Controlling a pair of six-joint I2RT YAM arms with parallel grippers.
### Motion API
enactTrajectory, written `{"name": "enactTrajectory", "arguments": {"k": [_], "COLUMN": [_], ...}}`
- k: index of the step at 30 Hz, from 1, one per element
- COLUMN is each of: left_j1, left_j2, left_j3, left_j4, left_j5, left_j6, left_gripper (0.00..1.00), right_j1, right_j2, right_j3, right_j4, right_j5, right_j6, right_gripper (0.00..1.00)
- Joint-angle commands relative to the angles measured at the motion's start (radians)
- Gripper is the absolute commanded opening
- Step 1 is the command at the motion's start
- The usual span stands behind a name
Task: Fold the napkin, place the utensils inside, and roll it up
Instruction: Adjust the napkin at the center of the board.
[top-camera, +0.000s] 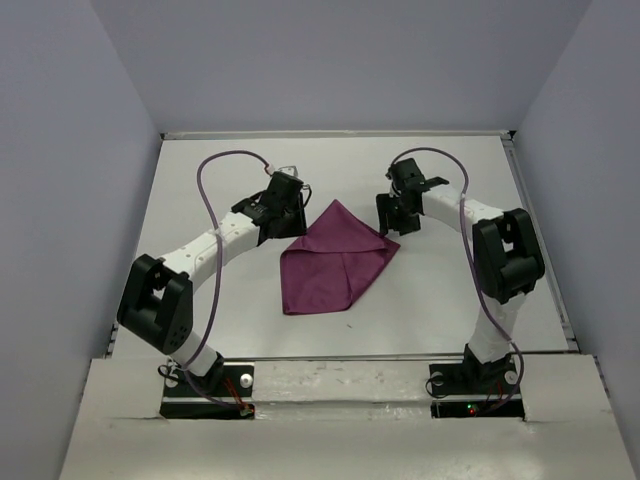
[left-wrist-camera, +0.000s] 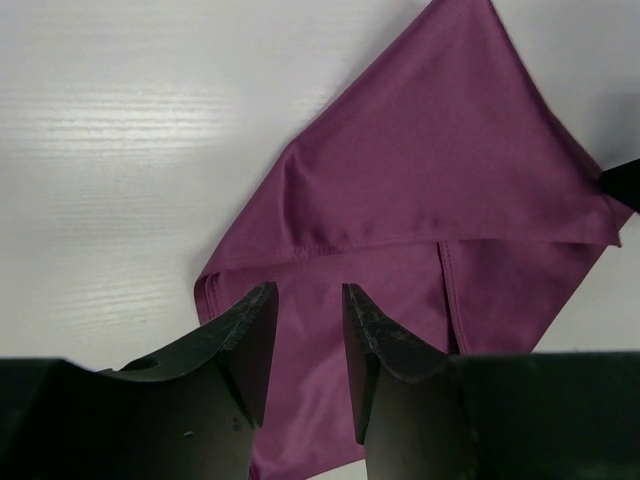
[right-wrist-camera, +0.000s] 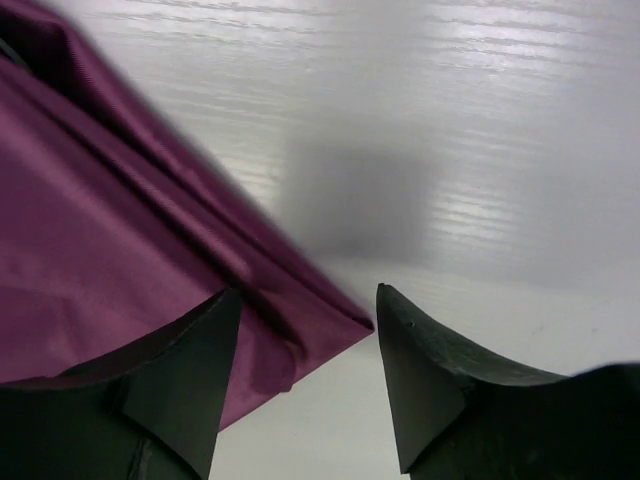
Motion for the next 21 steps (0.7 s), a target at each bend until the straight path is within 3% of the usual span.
{"name": "enactTrajectory", "arguments": {"k": [1, 4, 5, 6, 7, 21], "left_j1": [-0.015, -0.017, -0.017, -0.017, -0.018, -0.032], "left_j2": [0.017, 0.014, 0.014, 0.015, 0.015, 0.012], "left_j3": [-0.055, -0.086, -0.089, -0.092, -0.095, -0.091], "left_j4": [0.016, 0.027, 0.030, 0.032, 0.035, 0.010], "left_j5": [0.025, 0.026, 0.031, 0.031, 0.034, 0.046], "left_j6": [0.007, 0.001, -0.001, -0.002, -0.004, -0.012], "left_gripper": [0.44, 0.44, 0.44, 0.44, 0.44, 0.43], "right_j1": [0.014, 0.028, 0.037, 0.037, 0.037, 0.077], "right_j2": [-0.159, -0.241, -0.256, -0.270, -0.286, -0.192], "right_j3": [-0.038, -0.091, -0.112, -0.121, -0.132, -0.144], "right_j4": [0.108, 0.150, 0.164, 0.167, 0.179, 0.178], "right_j5": [-0.050, -0.026, -0.018, -0.010, -0.015, -0.142], "right_j6": [0.099, 0.144, 0.152, 0.161, 0.176, 0.129], "right_gripper": [0.60, 0.45, 0.34, 0.11, 0.03, 0.01]}}
